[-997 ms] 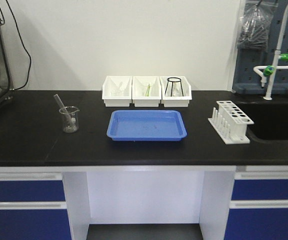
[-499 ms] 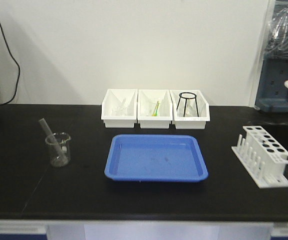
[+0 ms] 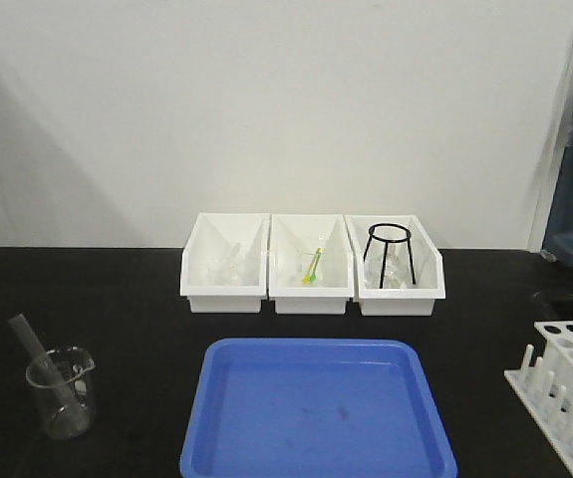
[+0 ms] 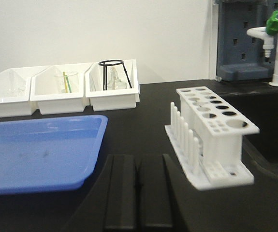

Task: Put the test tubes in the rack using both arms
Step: 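Drive the base forward up to the bench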

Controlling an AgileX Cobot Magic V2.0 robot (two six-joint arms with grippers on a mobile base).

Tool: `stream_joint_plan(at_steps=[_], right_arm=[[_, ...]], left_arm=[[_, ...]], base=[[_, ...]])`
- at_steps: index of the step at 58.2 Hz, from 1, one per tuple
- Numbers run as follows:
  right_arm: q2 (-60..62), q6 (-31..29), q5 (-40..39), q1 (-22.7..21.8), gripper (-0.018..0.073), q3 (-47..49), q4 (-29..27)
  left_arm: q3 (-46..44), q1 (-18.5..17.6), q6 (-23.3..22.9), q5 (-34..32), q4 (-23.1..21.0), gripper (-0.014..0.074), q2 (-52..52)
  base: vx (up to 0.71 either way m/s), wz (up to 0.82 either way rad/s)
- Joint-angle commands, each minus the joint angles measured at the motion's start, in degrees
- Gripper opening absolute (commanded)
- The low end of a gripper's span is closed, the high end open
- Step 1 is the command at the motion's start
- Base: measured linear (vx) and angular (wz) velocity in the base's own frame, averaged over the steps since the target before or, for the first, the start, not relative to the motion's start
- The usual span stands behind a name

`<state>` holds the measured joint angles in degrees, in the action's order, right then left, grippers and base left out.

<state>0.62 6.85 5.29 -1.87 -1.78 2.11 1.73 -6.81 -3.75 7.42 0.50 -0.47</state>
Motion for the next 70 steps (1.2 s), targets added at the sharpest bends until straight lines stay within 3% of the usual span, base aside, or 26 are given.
stream_joint_plan(at_steps=[1,31,70], right_arm=[[0.40,-0.55,-4.30,-0.02,-0.0008,-0.57,0.53],[0.40,-0.55,-4.30,-0.02,-0.0008,-0.57,0.53],[0.40,-0.55,-4.30,-0.02,-0.0008,-0.57,0.53]], left_arm=[[1.44,0.00,-0.44,-4.72,-0.50,-0.0020,-0.61],[1.44,0.00,-0.44,-4.72,-0.50,-0.0020,-0.61],[1.44,0.00,-0.44,-4.72,-0.50,-0.0020,-0.61]], base=[[0.39,0.00],[0.29,0.03],[0.03,0.00]])
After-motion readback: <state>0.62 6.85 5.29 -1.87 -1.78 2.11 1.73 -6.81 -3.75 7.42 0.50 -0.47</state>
